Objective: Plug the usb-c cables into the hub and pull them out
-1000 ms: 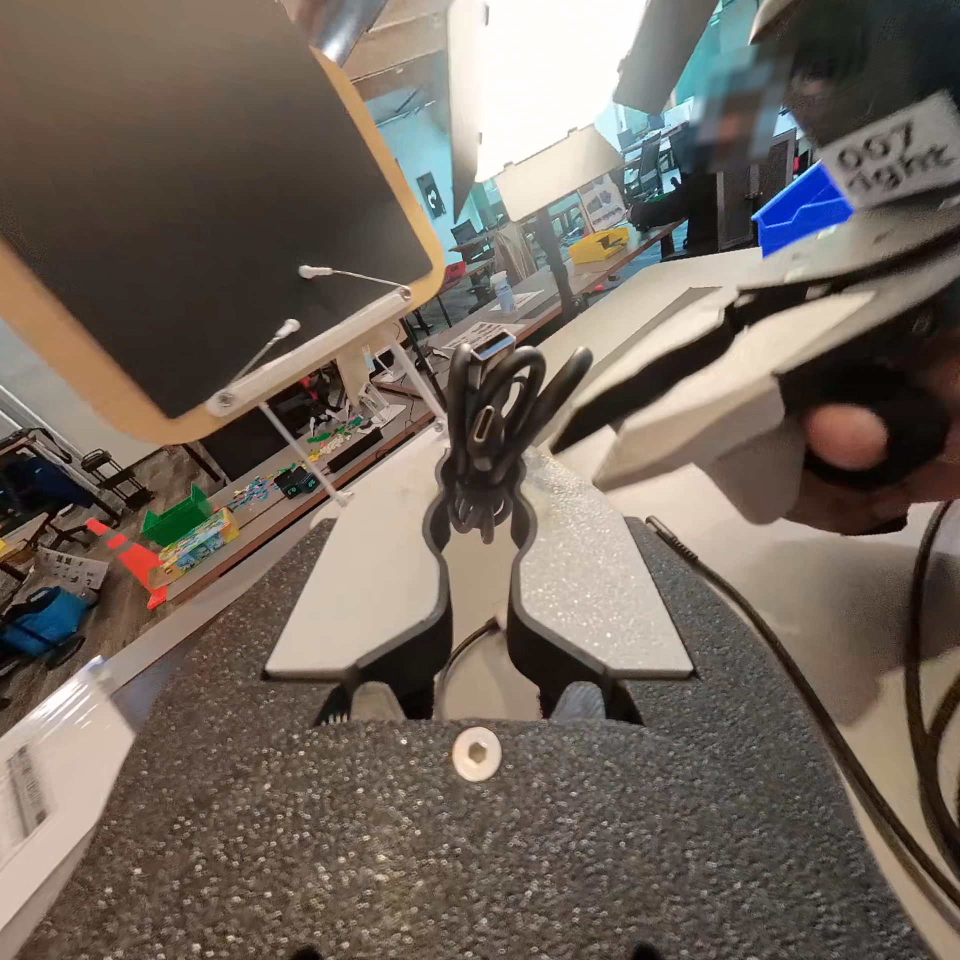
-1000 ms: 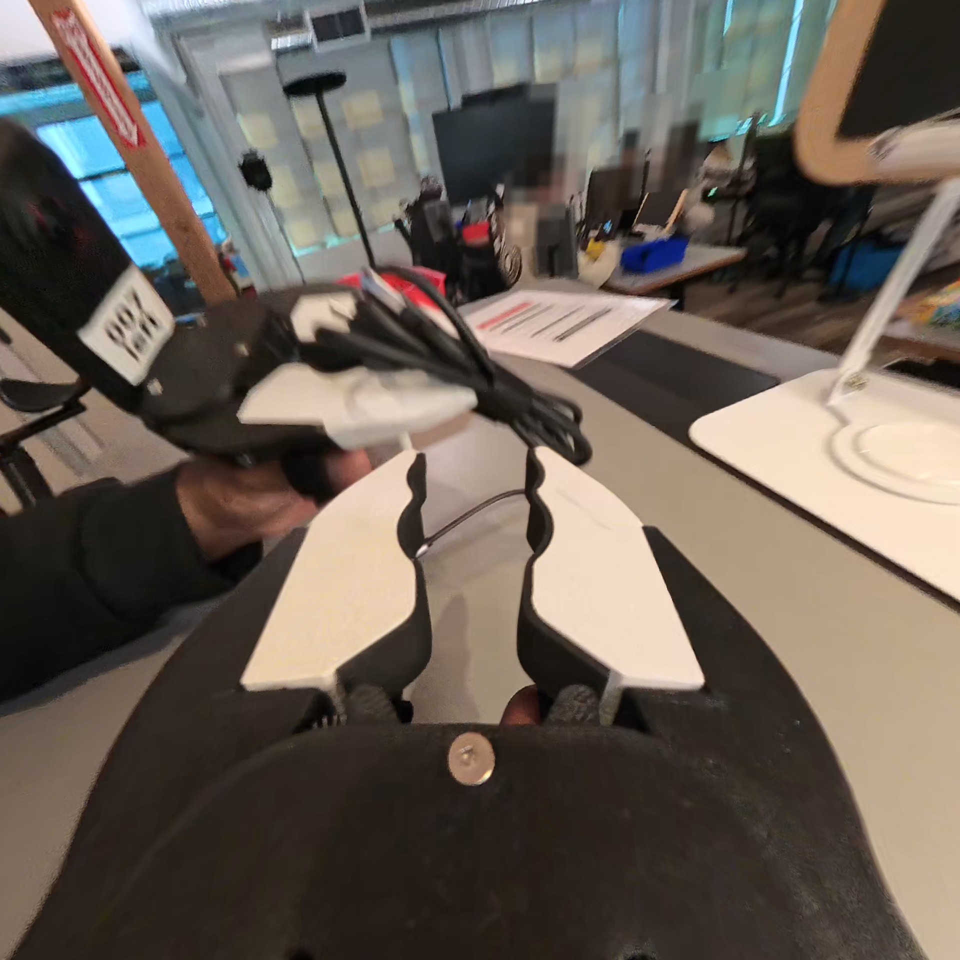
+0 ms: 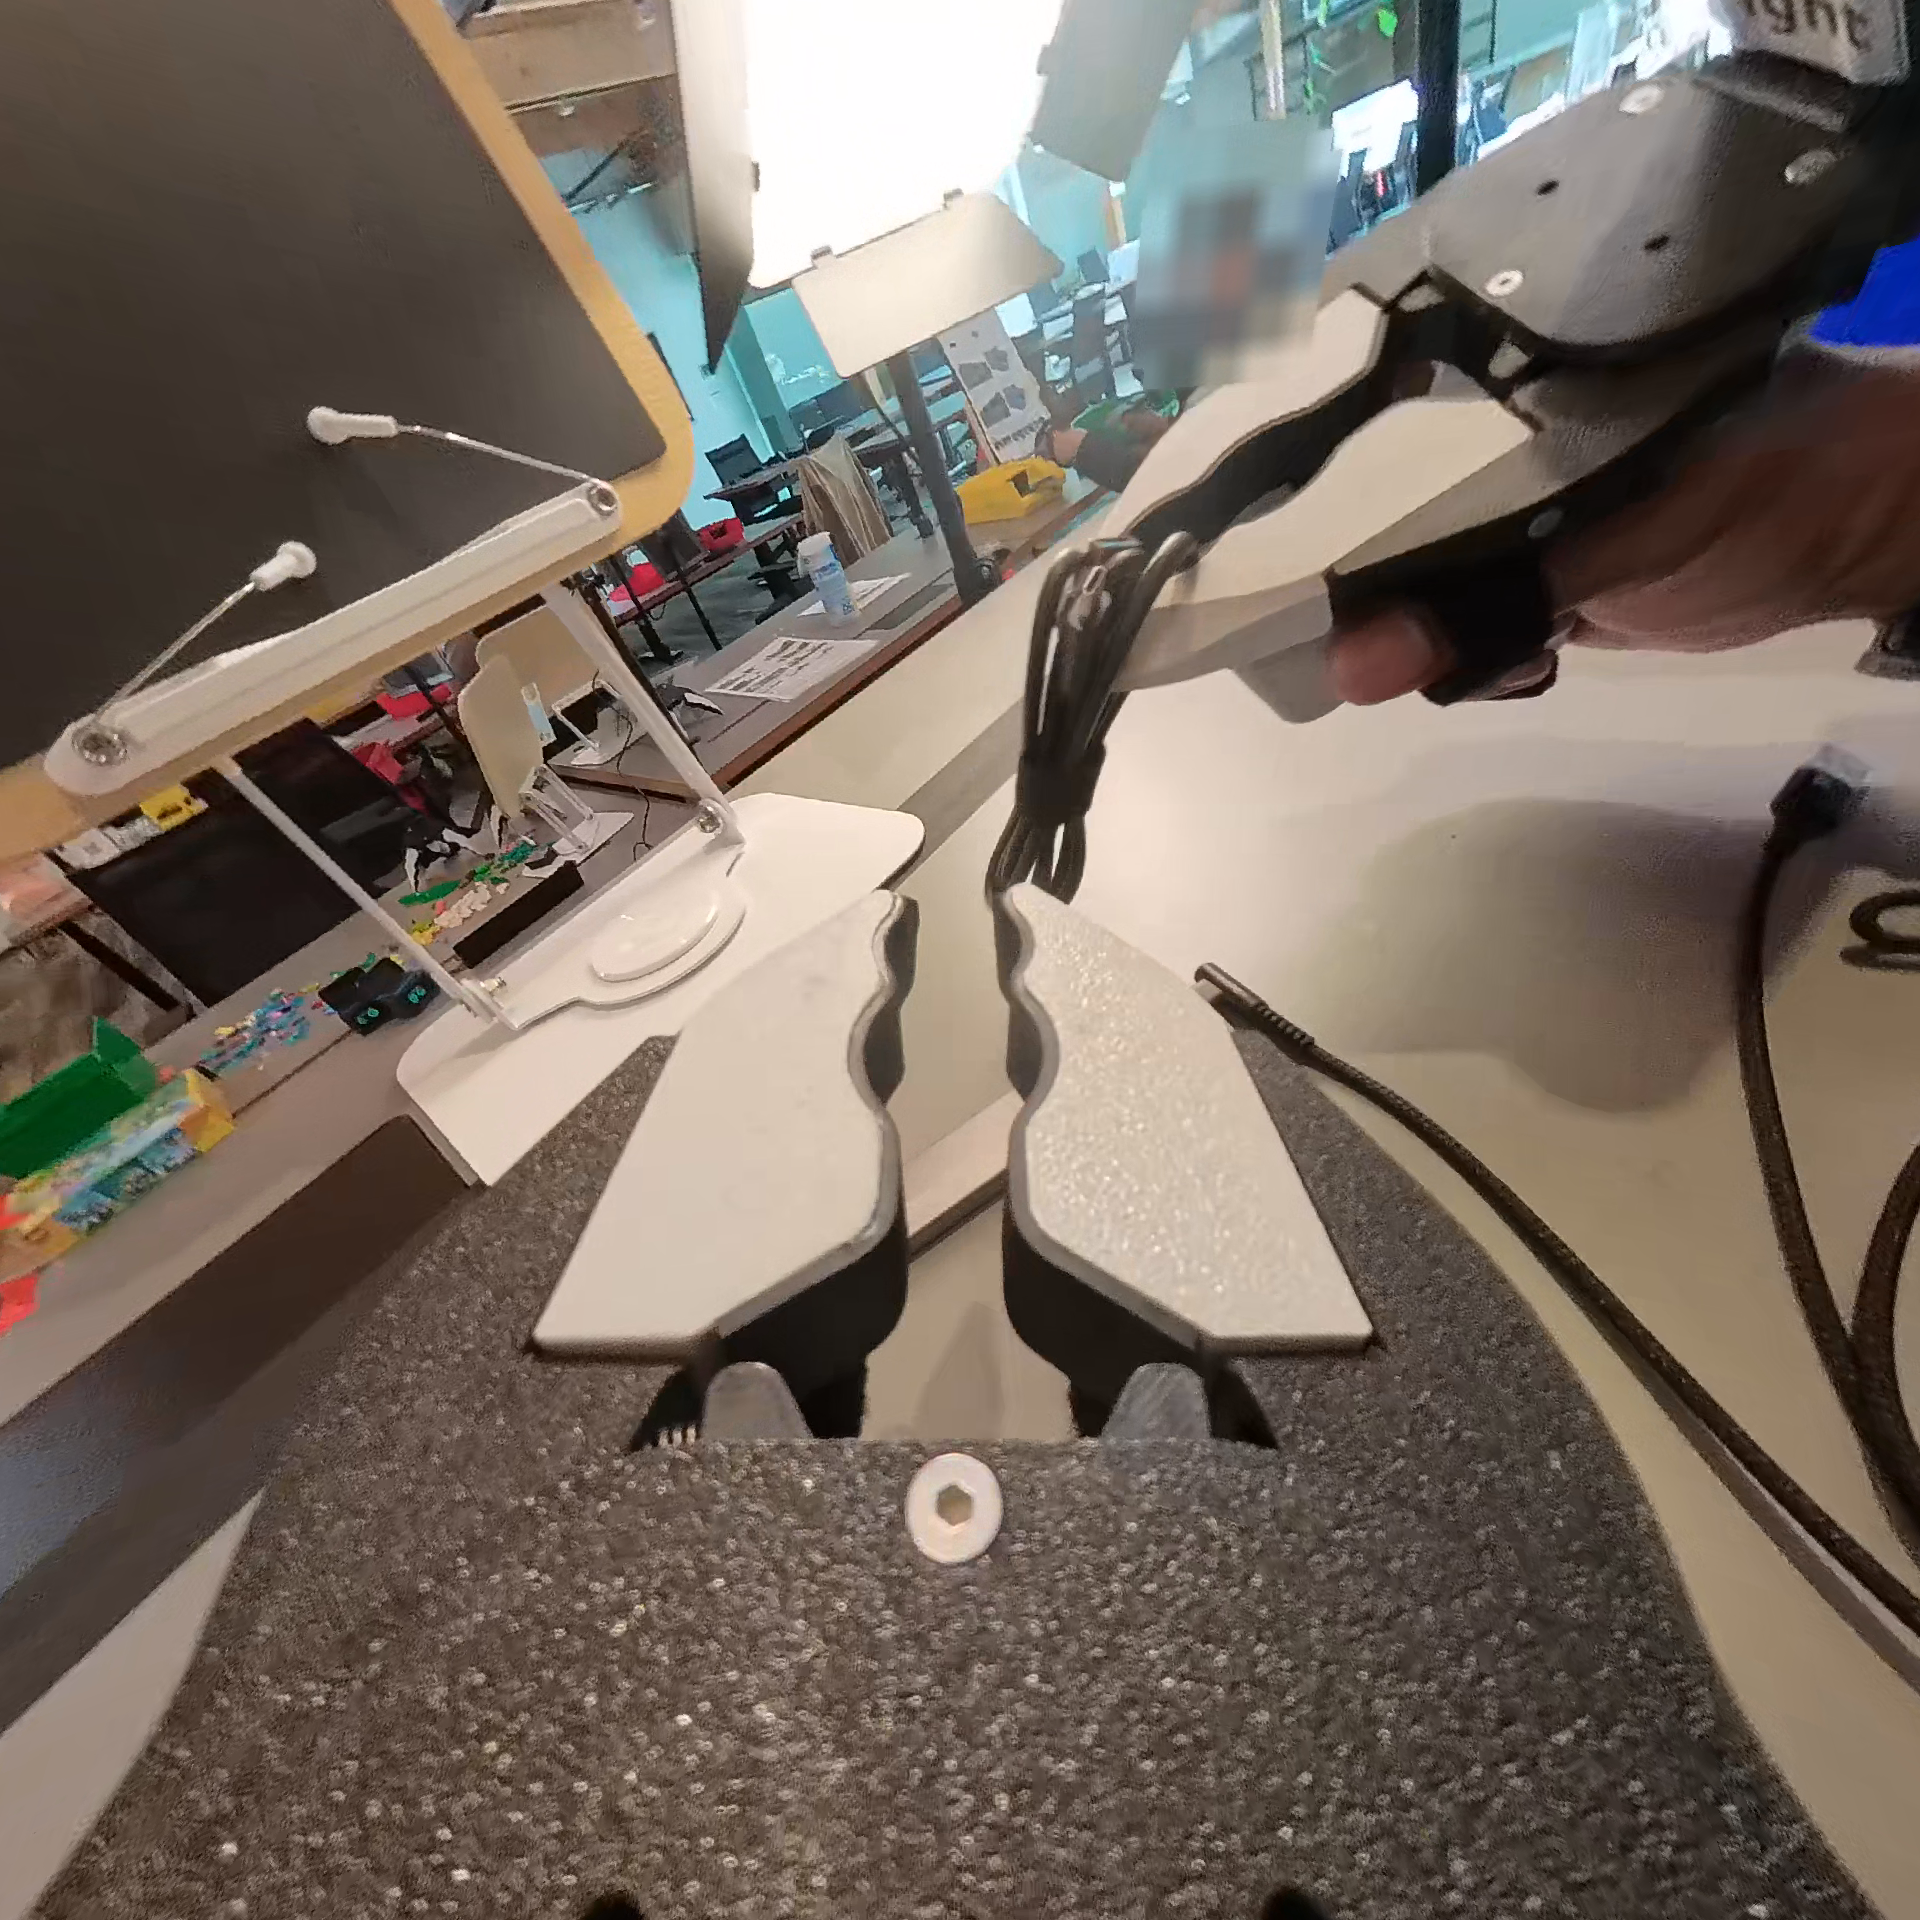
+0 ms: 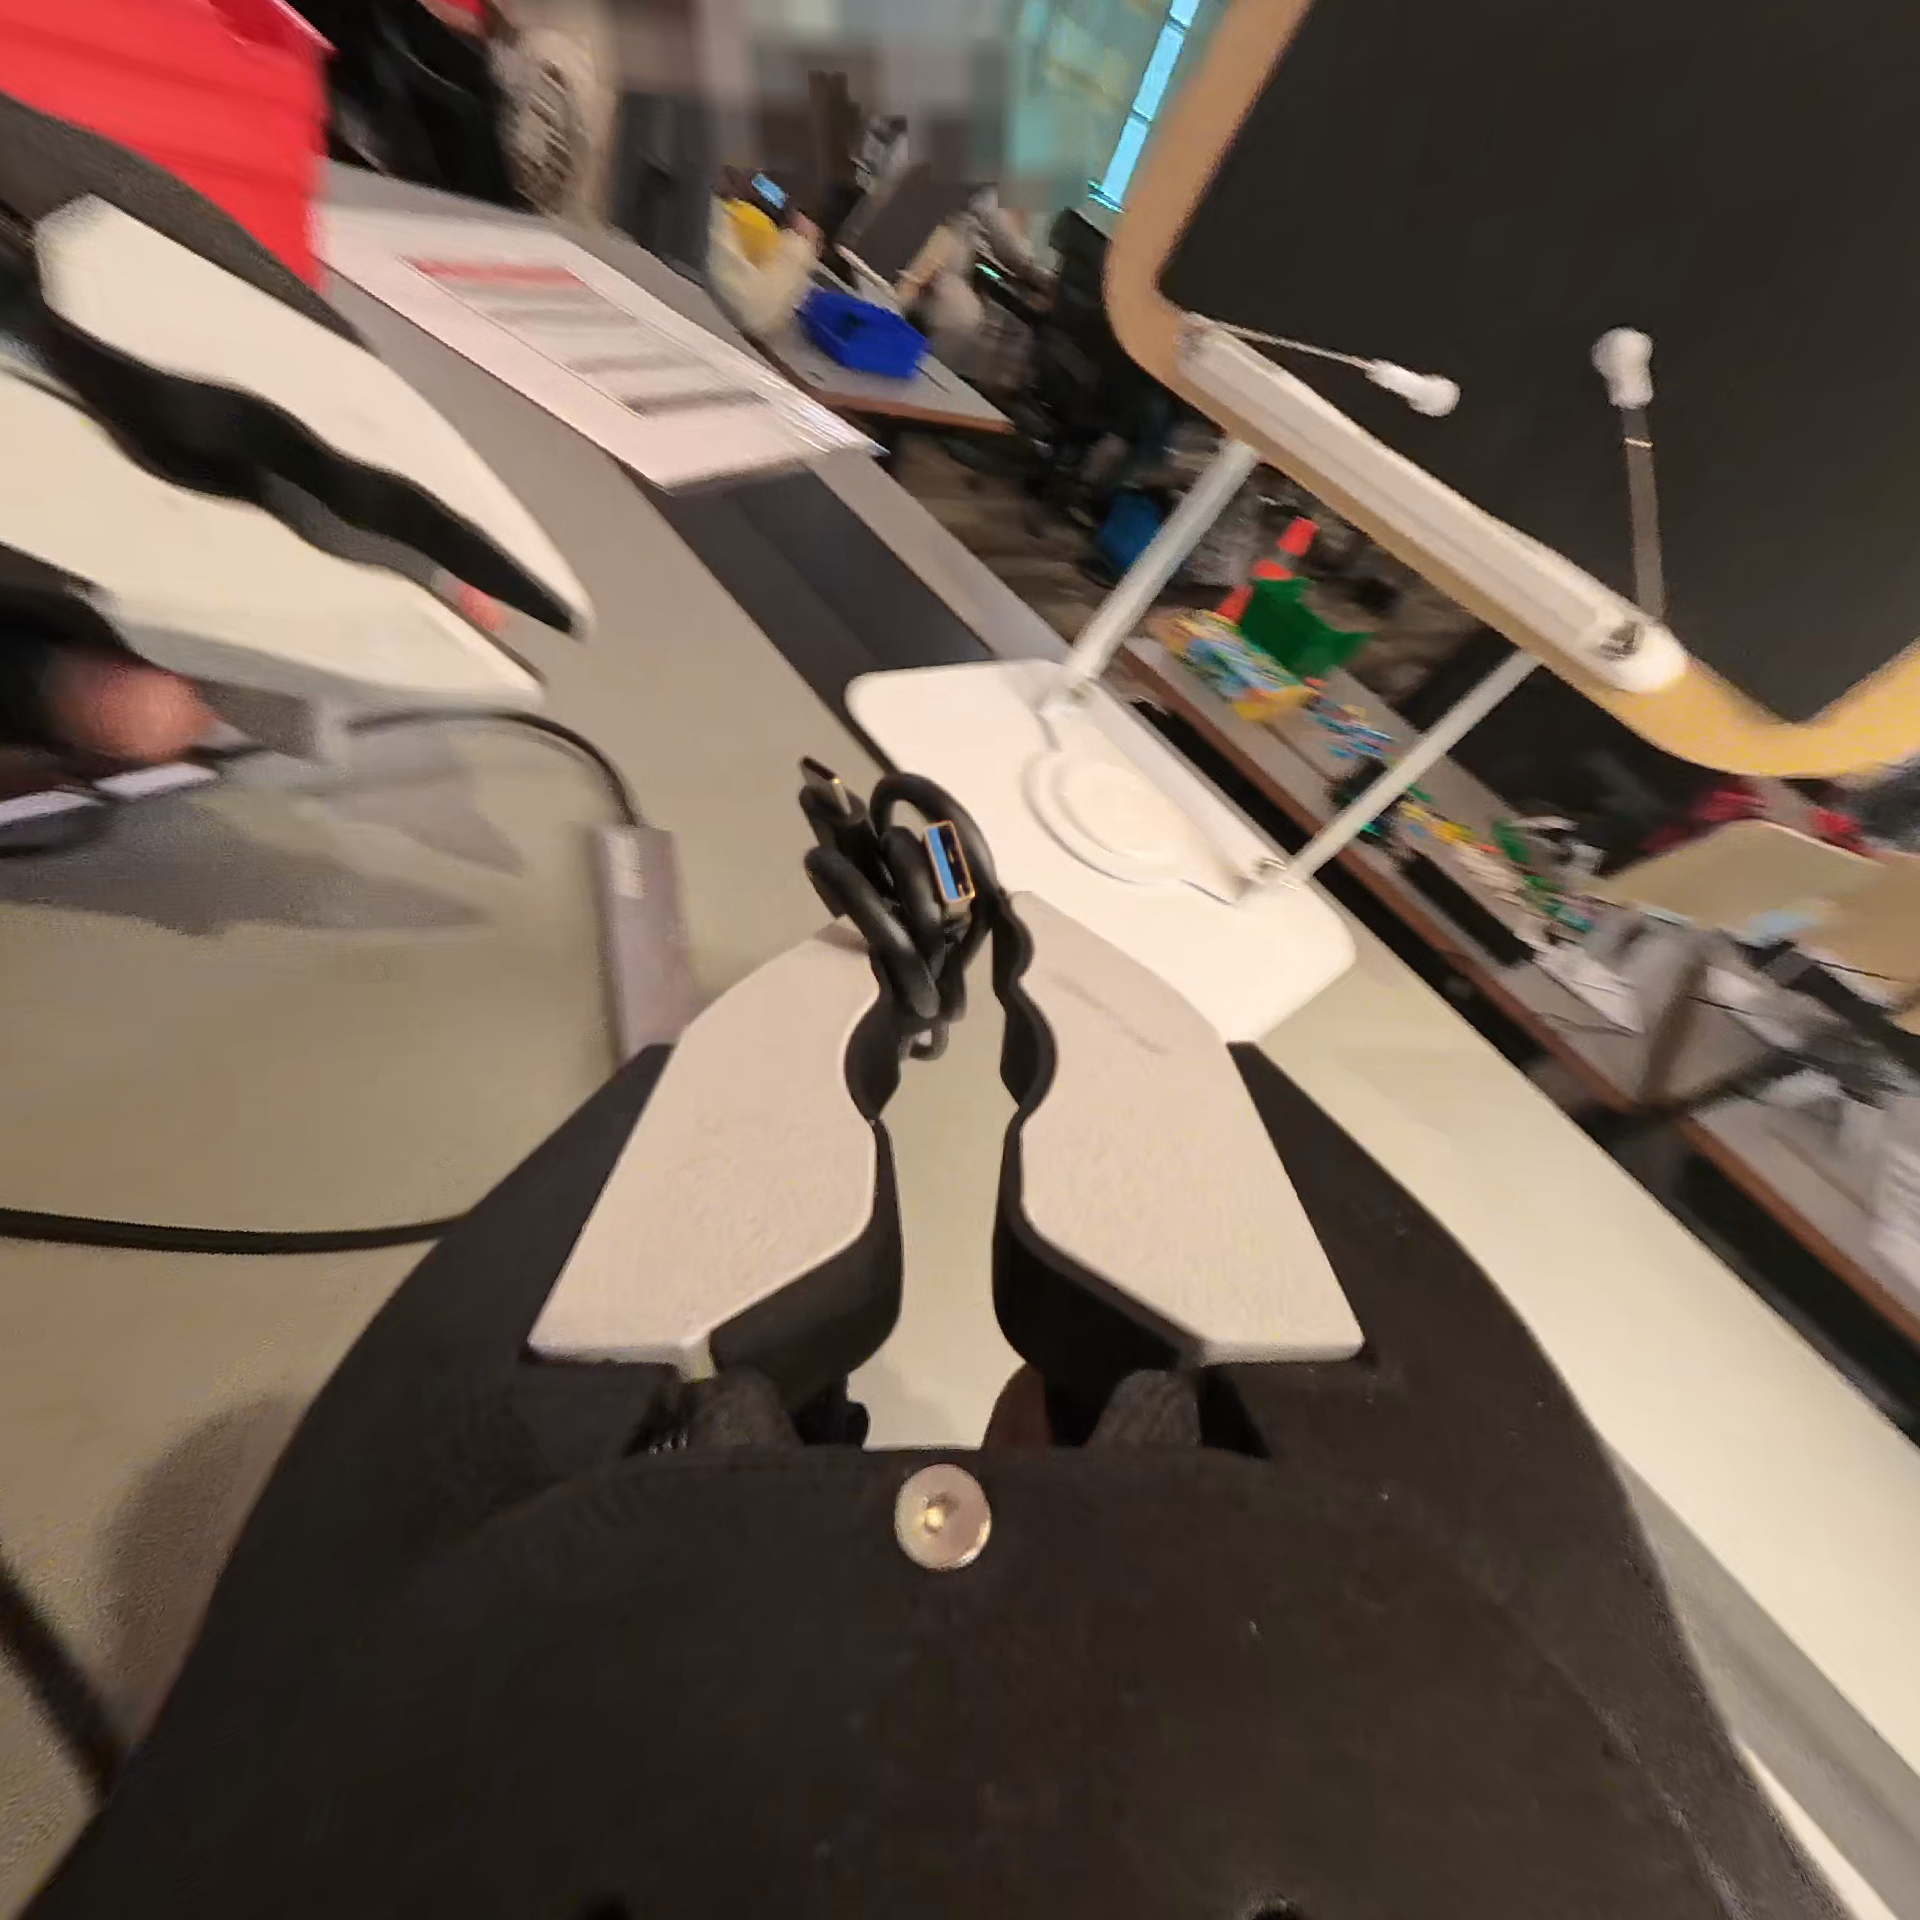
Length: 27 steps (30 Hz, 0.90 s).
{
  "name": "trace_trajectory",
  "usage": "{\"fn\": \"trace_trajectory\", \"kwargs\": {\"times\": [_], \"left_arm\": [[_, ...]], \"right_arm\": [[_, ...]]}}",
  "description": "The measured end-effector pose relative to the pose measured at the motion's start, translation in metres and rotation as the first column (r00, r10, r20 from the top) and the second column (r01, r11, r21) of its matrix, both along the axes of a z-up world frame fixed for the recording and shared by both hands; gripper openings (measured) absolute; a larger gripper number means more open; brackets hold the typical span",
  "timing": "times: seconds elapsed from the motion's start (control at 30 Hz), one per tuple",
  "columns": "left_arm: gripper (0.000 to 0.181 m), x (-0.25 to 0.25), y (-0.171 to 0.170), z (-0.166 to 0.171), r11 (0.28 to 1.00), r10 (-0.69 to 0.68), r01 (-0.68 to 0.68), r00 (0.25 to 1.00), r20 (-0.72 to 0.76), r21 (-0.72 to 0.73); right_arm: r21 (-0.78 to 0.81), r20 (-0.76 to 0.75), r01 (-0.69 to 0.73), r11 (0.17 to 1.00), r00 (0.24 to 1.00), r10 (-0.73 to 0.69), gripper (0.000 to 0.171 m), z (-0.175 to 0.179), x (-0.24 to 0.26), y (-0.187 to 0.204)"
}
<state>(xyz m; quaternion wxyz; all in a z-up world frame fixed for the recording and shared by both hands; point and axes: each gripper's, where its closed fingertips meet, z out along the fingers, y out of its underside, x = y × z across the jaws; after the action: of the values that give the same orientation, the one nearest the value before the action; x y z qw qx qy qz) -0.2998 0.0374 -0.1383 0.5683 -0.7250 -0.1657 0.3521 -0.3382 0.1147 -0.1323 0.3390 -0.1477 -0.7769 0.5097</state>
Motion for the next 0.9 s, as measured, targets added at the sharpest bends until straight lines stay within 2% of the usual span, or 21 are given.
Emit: {"fn": "trace_trajectory", "kwargs": {"times": [0.07,0.13,0.27,0.4,0.53,0.63,0.7,0.77,0.9], "left_arm": [[0.01,-0.004,-0.004,0.0,0.999,0.012,-0.014,0.999,0.039,0.041],[0.008,-0.006,-0.005,-0.002,0.999,0.016,-0.02,0.998,0.064,0.051],[0.007,-0.005,-0.002,-0.004,0.999,0.015,-0.017,0.998,0.059,0.032],[0.007,-0.004,0.002,-0.006,1.0,0.009,-0.009,0.999,0.054,0.008],[0.007,-0.003,0.004,-0.004,1.0,0.004,-0.004,0.999,0.051,0.014],[0.006,-0.003,0.003,-0.005,1.0,0.004,-0.005,0.998,0.061,0.017],[0.006,-0.004,0.003,-0.005,1.0,0.004,-0.006,0.998,0.067,0.021],[0.006,-0.004,0.003,-0.003,1.0,0.001,-0.003,0.998,0.068,0.029],[0.006,-0.006,0.004,-0.002,0.999,-0.008,0.004,0.997,0.082,0.046]], "right_arm": [[0.077,-0.043,0.112,0.991,0.993,-0.109,0.015,-0.005,-0.014,0.018],[0.153,-0.049,0.153,0.976,0.988,-0.147,0.015,-0.017,-0.019,0.025],[0.253,0.031,0.078,0.964,0.996,-0.089,0.015,-0.032,-0.01,0.019],[0.435,0.135,-0.004,0.9,0.989,-0.061,0.025,-0.059,0.003,0.023],[0.536,0.283,-0.099,0.838,0.957,-0.067,0.031,-0.082,0.021,0.032],[0.571,0.387,-0.166,0.804,0.918,-0.085,0.031,-0.099,0.035,0.038],[0.547,0.429,-0.191,0.815,0.9,-0.077,0.041,-0.099,0.039,0.037],[0.522,0.453,-0.198,0.829,0.888,-0.073,0.049,-0.093,0.043,0.036],[0.436,0.41,-0.172,0.884,0.912,-0.024,0.049,-0.066,0.041,0.019]]}}
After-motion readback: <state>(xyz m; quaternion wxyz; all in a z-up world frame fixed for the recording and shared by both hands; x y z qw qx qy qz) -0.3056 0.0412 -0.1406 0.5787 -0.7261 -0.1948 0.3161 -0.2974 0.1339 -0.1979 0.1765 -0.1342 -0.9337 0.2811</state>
